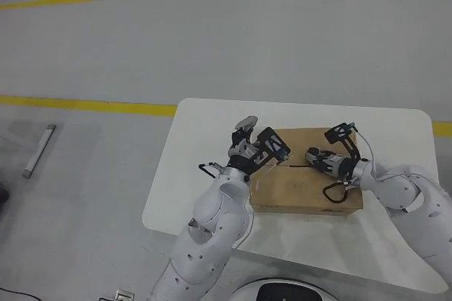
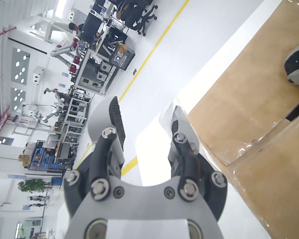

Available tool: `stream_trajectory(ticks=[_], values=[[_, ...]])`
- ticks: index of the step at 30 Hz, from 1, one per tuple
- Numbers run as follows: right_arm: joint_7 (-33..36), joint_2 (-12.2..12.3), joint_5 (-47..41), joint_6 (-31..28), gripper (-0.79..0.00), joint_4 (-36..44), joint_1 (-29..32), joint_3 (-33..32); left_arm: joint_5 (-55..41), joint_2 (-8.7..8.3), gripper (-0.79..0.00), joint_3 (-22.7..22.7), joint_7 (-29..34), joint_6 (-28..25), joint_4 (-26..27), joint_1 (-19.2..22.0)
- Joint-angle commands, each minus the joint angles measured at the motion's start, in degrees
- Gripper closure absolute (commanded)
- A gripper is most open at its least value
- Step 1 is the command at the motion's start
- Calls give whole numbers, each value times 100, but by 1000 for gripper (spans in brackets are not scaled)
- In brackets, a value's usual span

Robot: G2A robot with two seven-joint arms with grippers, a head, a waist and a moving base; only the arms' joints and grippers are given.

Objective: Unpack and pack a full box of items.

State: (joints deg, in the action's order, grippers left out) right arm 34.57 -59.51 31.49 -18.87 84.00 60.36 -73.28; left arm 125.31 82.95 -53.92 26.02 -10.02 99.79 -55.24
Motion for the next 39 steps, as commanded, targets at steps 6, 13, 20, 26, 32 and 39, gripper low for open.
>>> stream_trajectory(ticks=[6,13,20,26,32,39], values=[[-55,126,-73,49,0,336,408,-732,-32,73,-536,209,-111,-169,-44,96],[-123,235,-172,128,0,618,944,-1486,-46,160,-606,484,-218,-334,-130,196],[-208,298,-287,168,0,831,1502,-2043,-61,275,-705,832,-365,-452,-315,346],[-185,308,-439,53,0,1060,1714,-2126,-38,376,-770,965,-270,-328,-473,460],[-139,306,-342,-68,0,1363,1672,-1974,-84,409,-693,777,-151,-214,-444,435],[-52,329,-318,-158,-203,1559,1622,-2044,-113,441,-767,654,-136,-190,-249,376]])
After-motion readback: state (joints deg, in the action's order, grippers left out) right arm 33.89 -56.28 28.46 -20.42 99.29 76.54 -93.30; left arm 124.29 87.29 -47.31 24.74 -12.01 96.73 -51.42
